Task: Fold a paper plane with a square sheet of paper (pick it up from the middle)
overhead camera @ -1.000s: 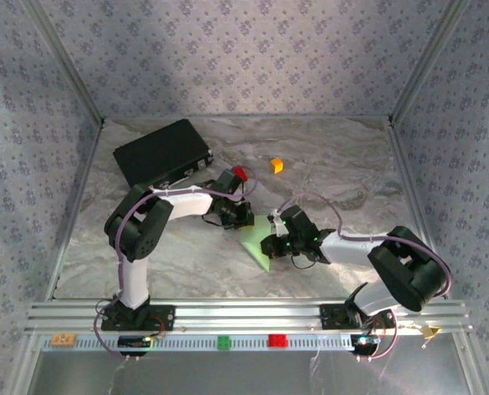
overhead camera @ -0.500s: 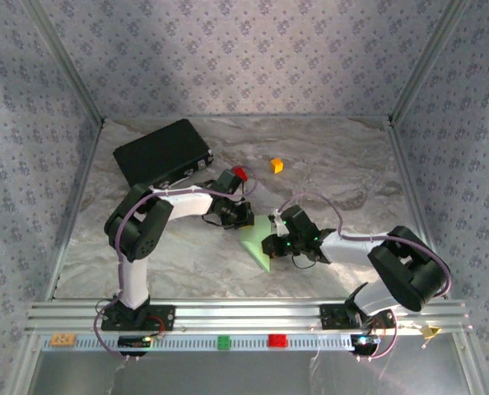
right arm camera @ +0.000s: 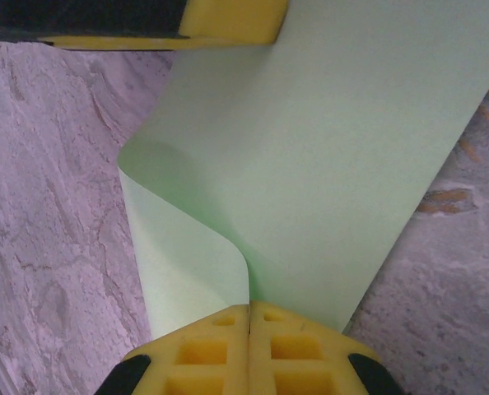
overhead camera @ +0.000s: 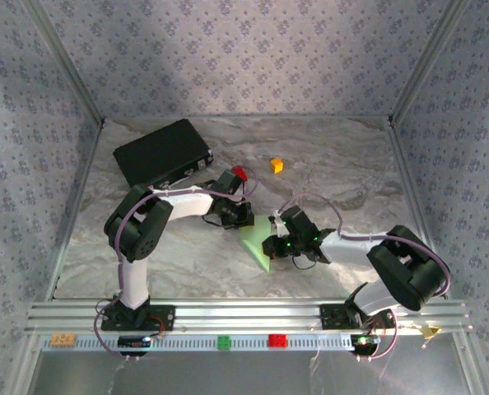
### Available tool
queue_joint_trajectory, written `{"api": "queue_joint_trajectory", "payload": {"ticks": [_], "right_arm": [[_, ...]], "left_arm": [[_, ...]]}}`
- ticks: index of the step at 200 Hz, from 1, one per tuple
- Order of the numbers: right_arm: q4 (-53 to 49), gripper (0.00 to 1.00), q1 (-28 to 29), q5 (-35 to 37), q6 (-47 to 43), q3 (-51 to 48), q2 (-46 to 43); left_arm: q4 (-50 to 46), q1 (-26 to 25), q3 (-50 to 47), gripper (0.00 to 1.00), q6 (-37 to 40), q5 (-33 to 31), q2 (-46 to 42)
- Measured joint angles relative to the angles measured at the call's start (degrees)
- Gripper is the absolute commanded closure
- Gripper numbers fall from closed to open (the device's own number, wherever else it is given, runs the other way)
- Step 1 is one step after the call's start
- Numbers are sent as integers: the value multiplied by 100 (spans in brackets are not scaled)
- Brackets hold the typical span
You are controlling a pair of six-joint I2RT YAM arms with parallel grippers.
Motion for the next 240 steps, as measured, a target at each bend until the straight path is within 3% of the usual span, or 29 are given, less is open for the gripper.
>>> {"api": "queue_joint_trajectory", "payload": {"ticks": [240], "right_arm": [[-197,100,-11,42,-2,92,11]], "left_arm": [[-2,0,0,90,0,-2,0]]}}
